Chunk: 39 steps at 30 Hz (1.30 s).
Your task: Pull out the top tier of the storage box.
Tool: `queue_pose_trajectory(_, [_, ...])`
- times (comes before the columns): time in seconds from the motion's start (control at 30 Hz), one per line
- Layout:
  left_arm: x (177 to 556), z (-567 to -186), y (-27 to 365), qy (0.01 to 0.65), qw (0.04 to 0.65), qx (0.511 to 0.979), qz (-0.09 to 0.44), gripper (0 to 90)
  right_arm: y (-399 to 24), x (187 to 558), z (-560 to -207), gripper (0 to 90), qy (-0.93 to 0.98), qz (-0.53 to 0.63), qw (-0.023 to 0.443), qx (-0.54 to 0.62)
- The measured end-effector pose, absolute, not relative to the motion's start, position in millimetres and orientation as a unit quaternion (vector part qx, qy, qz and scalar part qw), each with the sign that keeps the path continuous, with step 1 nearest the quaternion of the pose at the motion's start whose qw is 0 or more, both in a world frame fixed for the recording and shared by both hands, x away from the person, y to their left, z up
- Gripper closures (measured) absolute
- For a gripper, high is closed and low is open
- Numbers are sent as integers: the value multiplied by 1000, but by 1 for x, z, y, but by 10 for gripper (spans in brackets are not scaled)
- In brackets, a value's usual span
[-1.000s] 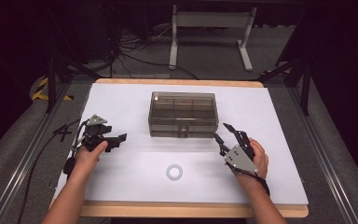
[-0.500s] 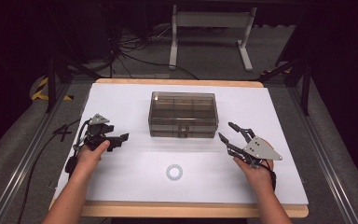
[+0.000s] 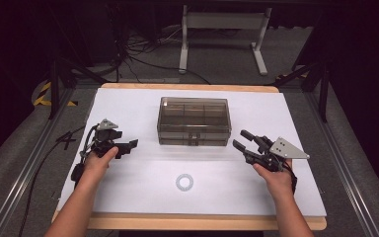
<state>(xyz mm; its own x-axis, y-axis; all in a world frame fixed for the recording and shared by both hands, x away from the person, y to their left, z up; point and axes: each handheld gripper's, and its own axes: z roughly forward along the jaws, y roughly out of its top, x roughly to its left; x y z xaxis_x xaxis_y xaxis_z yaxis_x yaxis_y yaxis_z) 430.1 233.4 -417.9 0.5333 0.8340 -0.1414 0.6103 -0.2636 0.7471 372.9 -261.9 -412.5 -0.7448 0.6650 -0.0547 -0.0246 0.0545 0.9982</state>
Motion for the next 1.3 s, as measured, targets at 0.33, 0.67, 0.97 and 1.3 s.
queue_pose_trajectory(0.33, [432, -420, 236, 465, 385, 786, 133, 248, -254, 384, -398, 563, 721, 615, 238, 214])
queue_pose_trajectory(0.67, [432, -420, 236, 466, 384, 786, 131, 248, -251, 395, -379, 604, 762, 579, 216, 192])
queue_pose_trajectory(0.97, [430, -421, 239, 465, 389, 784, 132, 248, -245, 407, -362, 648, 800, 539, 195, 176])
queue_pose_trajectory(1.3, [426, -423, 245, 472, 386, 781, 133, 248, -237, 422, -350, 659, 829, 504, 184, 156])
